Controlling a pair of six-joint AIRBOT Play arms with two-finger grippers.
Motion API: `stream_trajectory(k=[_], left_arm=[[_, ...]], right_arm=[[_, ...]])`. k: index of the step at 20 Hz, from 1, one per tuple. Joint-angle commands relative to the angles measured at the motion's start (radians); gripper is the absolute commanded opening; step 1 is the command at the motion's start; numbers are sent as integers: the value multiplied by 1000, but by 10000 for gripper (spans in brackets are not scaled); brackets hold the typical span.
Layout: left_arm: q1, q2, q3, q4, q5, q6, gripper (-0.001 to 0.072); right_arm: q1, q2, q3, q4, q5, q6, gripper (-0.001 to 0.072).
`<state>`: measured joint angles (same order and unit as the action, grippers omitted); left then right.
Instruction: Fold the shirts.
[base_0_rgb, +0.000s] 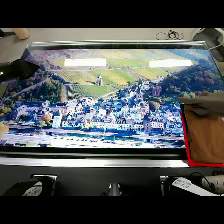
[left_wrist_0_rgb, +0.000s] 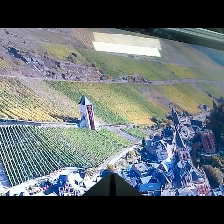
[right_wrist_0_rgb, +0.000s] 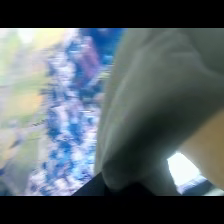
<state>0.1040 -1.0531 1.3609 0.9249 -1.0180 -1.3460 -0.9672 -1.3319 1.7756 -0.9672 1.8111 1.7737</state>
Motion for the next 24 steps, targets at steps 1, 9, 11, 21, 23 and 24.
stream_trajectory(k=[1,9,11,21,23,24], left_arm=[[-4,-13,0,0,5,3,24],[-64,-37,0,0,6,3,24],[-67,-37,1,0,6,2,23],[-243,-309,310,842,-245,-283,38],[-268,-386,312,816,-388,-296,536],[-273,-417,307,780,-478,-304,692]], right_arm=[[-8,98,-173,-374,39,-4,20],[-8,201,-715,-538,-26,-9,240],[-8,200,-656,-547,-77,-84,707],[563,-4,40,-589,-415,-134,667],[755,-90,40,-574,-319,-66,666],[809,-142,40,-527,-239,-69,667]])
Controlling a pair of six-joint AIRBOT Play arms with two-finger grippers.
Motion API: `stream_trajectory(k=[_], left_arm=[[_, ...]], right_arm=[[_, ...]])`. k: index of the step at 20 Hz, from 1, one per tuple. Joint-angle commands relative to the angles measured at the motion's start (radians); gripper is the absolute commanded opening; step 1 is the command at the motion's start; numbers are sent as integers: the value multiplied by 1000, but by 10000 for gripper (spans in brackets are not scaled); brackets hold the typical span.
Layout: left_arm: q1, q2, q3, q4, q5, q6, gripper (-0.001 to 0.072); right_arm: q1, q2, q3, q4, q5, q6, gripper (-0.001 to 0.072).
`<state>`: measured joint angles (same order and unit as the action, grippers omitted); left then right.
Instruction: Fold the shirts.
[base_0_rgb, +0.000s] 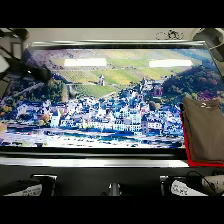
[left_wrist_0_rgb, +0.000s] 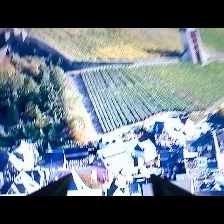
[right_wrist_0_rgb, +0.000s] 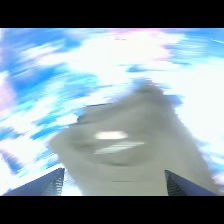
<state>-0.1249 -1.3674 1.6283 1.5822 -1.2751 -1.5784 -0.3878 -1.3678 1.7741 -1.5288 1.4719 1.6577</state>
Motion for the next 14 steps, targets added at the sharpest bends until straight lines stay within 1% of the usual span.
stream_trajectory(k=[1,2,3,4,5,14], left_arm=[[-46,-110,7,67,-246,-61,683],[-49,-88,-42,23,-196,-55,682],[-52,-54,-91,14,-109,-93,672],[-52,-31,-115,15,-53,-117,672],[-50,-25,-114,15,-36,-129,673],[-51,-35,-109,18,-36,-125,675]], right_arm=[[266,-161,42,89,192,37,669],[288,-206,40,132,264,28,670],[304,-231,40,132,284,29,669],[315,-238,40,120,283,29,670],[318,-235,40,100,261,33,670],[315,-230,40,89,272,32,668]])
